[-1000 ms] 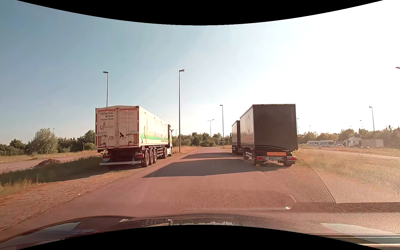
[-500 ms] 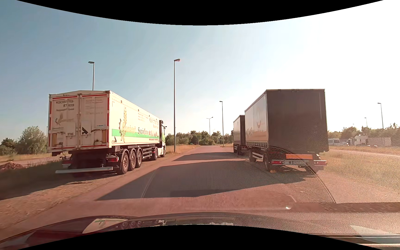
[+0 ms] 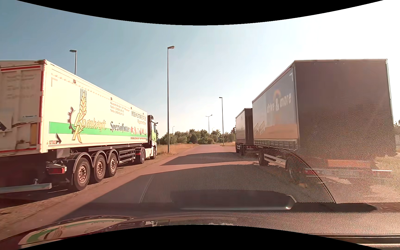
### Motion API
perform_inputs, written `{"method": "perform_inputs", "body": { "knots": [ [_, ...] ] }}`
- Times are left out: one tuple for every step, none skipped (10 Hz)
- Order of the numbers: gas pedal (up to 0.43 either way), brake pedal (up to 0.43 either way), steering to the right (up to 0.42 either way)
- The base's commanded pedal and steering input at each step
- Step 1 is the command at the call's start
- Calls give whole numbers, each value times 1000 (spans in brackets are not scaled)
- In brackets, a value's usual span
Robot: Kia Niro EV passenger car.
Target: Follow the waypoints while adhering to traffic rules and regulations
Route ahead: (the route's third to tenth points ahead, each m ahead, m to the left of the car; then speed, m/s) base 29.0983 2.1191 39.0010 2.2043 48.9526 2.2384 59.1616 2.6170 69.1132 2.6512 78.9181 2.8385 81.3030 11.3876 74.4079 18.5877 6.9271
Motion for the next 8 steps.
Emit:
{"method": "perform_inputs", "body": {
  "knots": [
    [0,6,1],
    [0,6,4],
    [0,6,6],
    [0,6,7],
    [0,12,9],
    [0,12,12],
    [0,12,12],
    [0,12,11]
  ]
}}
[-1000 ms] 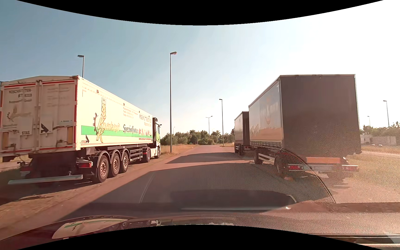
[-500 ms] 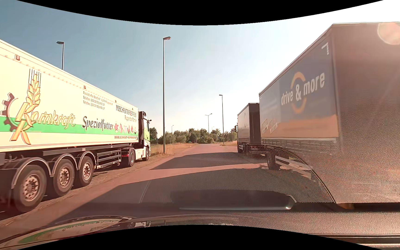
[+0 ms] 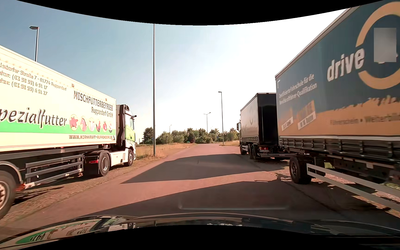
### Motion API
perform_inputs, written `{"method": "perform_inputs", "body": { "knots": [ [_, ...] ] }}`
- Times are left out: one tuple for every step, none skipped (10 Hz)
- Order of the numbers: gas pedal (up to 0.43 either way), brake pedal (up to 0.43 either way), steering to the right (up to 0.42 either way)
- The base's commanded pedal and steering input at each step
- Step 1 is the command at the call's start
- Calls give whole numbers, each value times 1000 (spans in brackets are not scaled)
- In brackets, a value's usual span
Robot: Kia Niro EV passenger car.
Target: Follow the waypoints while adhering to traffic rules and regulations
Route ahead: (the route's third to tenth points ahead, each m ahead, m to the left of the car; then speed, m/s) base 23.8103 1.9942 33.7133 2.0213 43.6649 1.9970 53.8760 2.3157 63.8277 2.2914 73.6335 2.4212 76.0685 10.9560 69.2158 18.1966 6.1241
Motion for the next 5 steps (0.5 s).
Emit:
{"method": "perform_inputs", "body": {
  "knots": [
    [0,6,11],
    [0,6,8],
    [0,12,2],
    [0,6,1],
    [0,6,2]
  ]
}}
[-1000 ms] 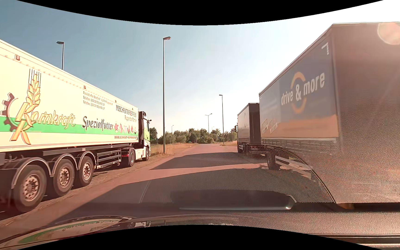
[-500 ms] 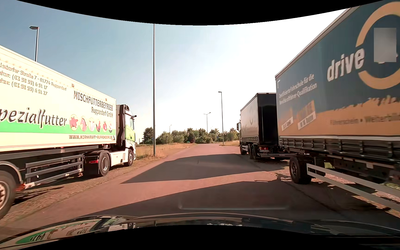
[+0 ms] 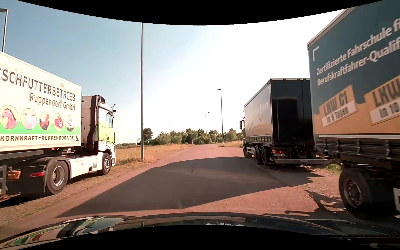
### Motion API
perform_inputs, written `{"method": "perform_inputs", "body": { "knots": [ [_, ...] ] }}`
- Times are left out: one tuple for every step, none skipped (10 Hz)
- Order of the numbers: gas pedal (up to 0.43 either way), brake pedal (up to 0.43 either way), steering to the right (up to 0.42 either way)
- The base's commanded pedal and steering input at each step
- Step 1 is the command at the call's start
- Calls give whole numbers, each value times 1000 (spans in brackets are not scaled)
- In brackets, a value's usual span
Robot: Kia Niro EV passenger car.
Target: Follow the waypoints while adhering to traffic rules and regulations
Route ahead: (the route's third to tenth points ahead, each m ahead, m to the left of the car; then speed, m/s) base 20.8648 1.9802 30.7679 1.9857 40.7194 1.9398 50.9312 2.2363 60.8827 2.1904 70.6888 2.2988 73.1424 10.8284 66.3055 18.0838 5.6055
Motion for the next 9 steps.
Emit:
{"method": "perform_inputs", "body": {
  "knots": [
    [0,6,2],
    [0,18,2],
    [0,18,2],
    [0,30,2],
    [0,37,1],
    [0,37,1],
    [0,37,2],
    [0,61,3],
    [0,85,2]
  ]
}}
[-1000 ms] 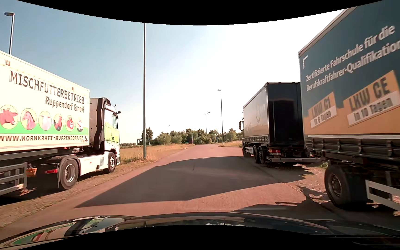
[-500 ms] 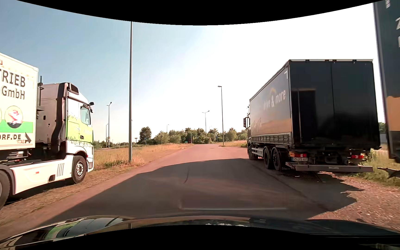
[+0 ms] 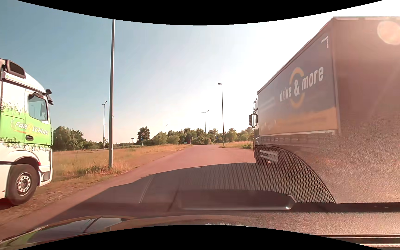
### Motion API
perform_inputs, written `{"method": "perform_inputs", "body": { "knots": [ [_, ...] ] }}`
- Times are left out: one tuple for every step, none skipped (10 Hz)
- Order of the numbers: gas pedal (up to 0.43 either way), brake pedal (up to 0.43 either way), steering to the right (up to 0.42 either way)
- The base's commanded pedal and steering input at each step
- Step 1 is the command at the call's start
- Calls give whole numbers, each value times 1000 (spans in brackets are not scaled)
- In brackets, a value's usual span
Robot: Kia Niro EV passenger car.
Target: Follow the waypoints while adhering to traffic rules and regulations
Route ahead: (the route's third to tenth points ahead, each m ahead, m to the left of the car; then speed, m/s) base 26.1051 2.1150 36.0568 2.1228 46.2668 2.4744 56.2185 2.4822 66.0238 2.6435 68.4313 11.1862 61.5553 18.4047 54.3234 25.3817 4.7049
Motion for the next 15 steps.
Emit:
{"method": "perform_inputs", "body": {
  "knots": [
    [0,104,0],
    [0,134,1],
    [0,140,0],
    [0,140,0],
    [0,152,0],
    [0,159,0],
    [0,171,0],
    [0,183,0],
    [0,189,0],
    [0,195,0],
    [0,207,0],
    [0,213,0],
    [0,220,0],
    [0,226,0],
    [0,226,1]
  ]
}}
